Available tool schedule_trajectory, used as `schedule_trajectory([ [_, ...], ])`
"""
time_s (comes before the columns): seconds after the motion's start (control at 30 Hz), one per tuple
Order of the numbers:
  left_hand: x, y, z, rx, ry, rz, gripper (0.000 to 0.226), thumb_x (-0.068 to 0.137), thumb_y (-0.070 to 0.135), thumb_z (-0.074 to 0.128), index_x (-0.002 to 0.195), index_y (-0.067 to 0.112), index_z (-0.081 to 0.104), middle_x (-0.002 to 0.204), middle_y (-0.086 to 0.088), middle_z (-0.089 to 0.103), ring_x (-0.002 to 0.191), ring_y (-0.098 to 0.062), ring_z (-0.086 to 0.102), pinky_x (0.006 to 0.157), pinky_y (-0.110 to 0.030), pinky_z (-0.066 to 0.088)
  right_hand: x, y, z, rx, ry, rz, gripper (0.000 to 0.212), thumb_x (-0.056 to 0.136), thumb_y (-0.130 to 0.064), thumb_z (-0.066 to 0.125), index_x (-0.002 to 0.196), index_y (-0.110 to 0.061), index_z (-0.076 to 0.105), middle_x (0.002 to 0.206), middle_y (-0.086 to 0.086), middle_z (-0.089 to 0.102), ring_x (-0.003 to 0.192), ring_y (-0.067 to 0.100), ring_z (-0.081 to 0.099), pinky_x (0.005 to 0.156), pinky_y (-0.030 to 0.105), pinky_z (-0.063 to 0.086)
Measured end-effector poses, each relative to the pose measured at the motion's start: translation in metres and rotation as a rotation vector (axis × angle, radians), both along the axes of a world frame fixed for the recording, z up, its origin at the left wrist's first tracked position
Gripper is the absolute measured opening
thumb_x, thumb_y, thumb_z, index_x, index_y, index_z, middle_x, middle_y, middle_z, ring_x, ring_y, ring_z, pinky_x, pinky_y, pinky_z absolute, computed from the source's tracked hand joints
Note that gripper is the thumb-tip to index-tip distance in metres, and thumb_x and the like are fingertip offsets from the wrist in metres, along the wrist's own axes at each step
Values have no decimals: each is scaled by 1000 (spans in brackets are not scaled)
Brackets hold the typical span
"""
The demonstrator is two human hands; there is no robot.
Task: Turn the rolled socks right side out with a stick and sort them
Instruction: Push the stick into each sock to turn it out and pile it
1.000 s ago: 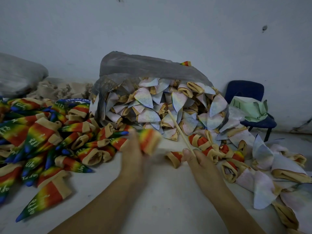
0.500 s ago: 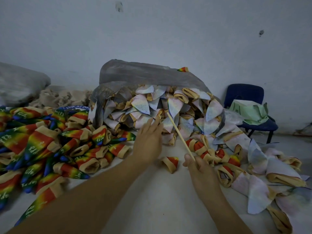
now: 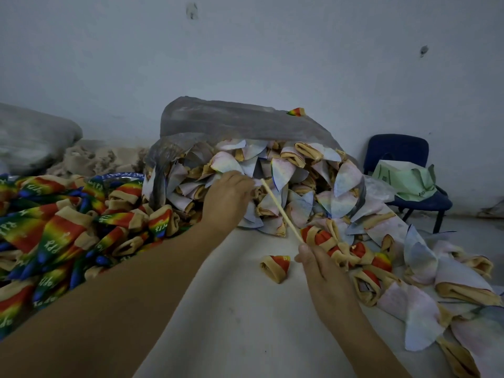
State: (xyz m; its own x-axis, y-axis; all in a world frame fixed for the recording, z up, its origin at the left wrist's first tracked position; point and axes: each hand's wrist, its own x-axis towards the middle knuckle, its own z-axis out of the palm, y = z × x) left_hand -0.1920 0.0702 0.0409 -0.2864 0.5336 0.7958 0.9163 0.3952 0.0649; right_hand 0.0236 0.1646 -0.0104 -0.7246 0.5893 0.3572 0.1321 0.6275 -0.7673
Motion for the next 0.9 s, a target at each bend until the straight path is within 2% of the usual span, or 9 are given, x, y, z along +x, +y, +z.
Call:
schedule_trajectory([
  [0.1,20,-11,-1,327,-548,-29,21,101,17,53,113,12,70,95,-4,69,90,-20,60,76,-36,49,5,2,5,207,-217,58,31,97,-44,24,81,-31,47,70,-5,55,71,21,57,64,36,44],
  [0.17,29,-27,-9,558,-805,-36,17,102,23,50,97,27,66,81,8,61,78,-11,55,69,-31,46,10,5,5,306,-353,55,30,99,-41,28,76,-27,42,63,-3,47,63,14,52,55,32,37],
  [0.3,60,-45,-28,807,-1129,-31,38,98,25,53,65,40,66,65,10,54,66,-12,49,67,-34,41,15,3,6,412,-441,82,30,97,-46,37,75,-26,45,68,-5,47,58,5,45,52,24,31],
  [0.4,85,-38,-40,835,-1322,-85,37,98,25,57,69,44,70,82,10,64,85,-15,63,79,-35,51,16,12,7,493,-545,-53,27,98,-42,34,95,-22,53,83,-5,58,78,15,60,62,28,43],
  [0.47,92,-31,-45,851,-1433,-122,25,97,26,59,77,38,69,90,11,68,86,-12,69,72,-28,56,19,19,9,470,-500,-206,29,99,-39,34,98,-19,54,84,-2,63,79,19,62,65,29,46],
  [0.53,98,-25,-51,834,-1523,-156,15,96,29,61,85,33,70,90,7,72,79,-10,72,65,-25,57,19,22,8,385,-433,-229,29,99,-39,36,94,-18,56,77,-3,61,74,18,59,64,30,46],
  [0.73,104,-25,-66,704,-1611,-203,21,92,30,67,73,24,74,77,0,71,82,-20,63,78,-39,50,4,0,7,-29,-95,-39,26,89,-61,42,82,-37,52,69,-11,54,65,-2,53,56,21,38],
  [0.8,105,-26,-66,617,-1556,-224,24,91,34,67,70,23,68,73,0,66,74,-15,58,71,-33,45,0,-8,5,-117,-31,62,32,82,-69,44,95,-42,57,83,-12,58,78,-5,55,67,16,44],
  [0.9,111,-25,-65,436,-1397,-250,31,94,35,62,64,29,60,62,7,58,61,-7,52,59,-25,43,-6,-18,1,-140,-57,185,42,84,-60,54,117,-35,57,108,-9,59,101,6,58,87,36,51],
])
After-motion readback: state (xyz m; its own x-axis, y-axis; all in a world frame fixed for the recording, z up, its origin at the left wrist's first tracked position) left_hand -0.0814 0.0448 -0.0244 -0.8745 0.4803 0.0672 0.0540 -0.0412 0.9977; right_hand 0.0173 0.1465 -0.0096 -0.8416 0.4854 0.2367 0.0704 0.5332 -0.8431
